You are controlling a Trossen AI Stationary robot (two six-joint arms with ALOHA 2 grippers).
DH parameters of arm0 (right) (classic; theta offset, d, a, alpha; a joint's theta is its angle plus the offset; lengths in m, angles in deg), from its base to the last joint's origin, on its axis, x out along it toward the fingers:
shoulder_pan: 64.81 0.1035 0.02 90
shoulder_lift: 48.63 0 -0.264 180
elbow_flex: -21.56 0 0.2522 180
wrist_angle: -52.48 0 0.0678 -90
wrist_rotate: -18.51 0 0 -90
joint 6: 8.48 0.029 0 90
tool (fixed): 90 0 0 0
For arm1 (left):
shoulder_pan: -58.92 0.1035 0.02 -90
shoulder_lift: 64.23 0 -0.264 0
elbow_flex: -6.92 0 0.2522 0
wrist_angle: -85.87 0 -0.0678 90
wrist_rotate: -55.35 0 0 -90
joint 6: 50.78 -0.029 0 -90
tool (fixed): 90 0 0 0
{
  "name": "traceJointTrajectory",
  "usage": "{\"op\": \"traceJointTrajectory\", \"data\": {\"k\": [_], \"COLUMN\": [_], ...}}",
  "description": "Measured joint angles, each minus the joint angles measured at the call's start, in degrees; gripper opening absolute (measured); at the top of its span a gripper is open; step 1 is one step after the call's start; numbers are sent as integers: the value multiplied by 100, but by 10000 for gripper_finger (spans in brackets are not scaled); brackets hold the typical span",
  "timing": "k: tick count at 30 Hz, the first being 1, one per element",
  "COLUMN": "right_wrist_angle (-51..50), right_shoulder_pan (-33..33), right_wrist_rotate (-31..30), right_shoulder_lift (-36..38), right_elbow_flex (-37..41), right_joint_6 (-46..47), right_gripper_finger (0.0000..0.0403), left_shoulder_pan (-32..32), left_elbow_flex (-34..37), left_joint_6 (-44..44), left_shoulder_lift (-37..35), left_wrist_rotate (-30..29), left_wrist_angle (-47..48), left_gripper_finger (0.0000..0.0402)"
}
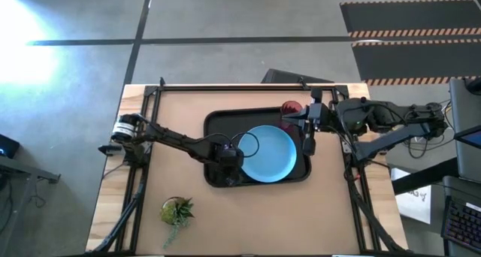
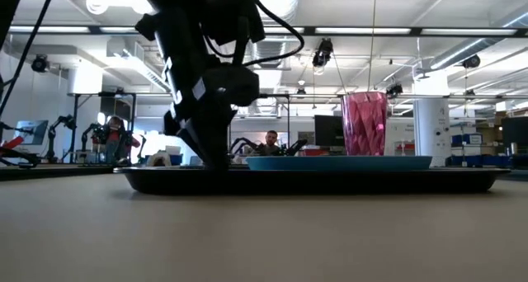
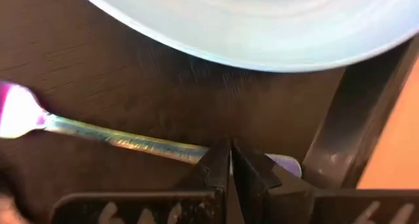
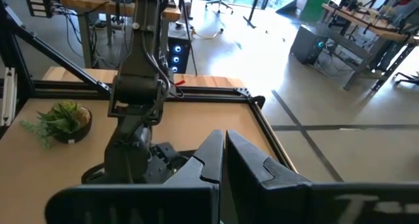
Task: Pick and place plate/cup/fork/spoon on tray
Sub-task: Adjust the blue fork
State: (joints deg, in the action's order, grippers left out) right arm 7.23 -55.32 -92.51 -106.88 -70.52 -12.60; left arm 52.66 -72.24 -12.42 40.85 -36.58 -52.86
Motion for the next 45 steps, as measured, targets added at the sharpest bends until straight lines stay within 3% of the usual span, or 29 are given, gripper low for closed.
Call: {"op": "traceJointTrajectory", "data": {"k": [8, 25, 45], "right_wrist_angle": [-14, -96, -79], "right_shoulder_pan": [0, 0, 0], "right_wrist_rotate": [0, 1, 4], "right_shoulder_lift": [4, -1, -3], "right_elbow_flex": [0, 0, 0], "right_joint_6": [0, 66, 68], "right_gripper_finger": [9, 9, 9], "left_shoulder_pan": [-20, -17, -13], "left_elbow_flex": [-13, -90, -72], "left_joint_6": [-26, -123, -435], "left_shoulder_lift": [-124, -20, 55], "left_wrist_rotate": [-140, -403, -337], "left_wrist_angle": [518, -70, 206], "left_gripper_finger": [0, 0, 0]}}
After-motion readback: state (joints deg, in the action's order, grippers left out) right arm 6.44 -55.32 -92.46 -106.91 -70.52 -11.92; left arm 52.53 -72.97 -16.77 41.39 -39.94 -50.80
